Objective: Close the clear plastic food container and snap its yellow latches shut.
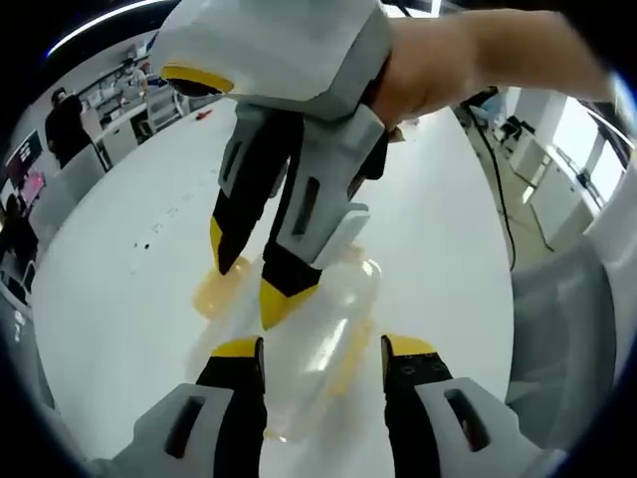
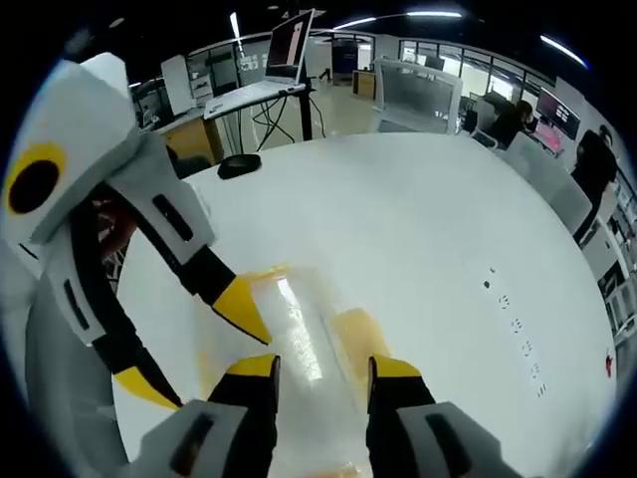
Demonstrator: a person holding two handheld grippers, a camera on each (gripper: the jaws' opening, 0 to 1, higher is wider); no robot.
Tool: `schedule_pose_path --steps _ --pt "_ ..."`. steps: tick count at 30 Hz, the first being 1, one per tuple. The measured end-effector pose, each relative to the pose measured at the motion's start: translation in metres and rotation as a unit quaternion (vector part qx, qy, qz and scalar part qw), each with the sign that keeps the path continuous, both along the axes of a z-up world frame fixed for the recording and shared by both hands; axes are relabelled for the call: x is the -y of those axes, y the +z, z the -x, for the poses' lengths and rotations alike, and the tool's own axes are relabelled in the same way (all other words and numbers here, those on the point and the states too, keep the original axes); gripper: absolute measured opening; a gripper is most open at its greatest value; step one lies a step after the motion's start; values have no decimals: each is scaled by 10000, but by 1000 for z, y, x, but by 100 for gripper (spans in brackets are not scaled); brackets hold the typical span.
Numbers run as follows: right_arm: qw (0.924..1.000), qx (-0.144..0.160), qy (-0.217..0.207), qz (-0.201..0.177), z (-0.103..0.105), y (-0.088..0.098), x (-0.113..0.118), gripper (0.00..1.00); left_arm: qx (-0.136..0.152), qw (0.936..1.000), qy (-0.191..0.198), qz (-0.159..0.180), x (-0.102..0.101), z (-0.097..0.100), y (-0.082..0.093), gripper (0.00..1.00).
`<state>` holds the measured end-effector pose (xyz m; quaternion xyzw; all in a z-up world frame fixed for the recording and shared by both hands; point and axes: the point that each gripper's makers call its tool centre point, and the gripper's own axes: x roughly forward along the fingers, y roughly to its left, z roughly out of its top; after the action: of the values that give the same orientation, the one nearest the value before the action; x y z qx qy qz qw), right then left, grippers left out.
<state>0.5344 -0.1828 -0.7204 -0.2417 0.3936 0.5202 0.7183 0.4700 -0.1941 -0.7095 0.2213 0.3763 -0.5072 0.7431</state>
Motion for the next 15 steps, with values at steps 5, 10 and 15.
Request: schedule_pose_path --steps 5,10,15 --pt "9999 -85 34 44 -1 -6 0 37 24 9998 -142 -118 -2 8 -8 47" --pt "9997 -213 135 50 1 -9 -2 37 74 9995 -197 -225 -4 10 -13 48" --pt "9994 -288 203 57 1 -9 -4 36 162 9993 -203 -271 -3 7 -13 46"
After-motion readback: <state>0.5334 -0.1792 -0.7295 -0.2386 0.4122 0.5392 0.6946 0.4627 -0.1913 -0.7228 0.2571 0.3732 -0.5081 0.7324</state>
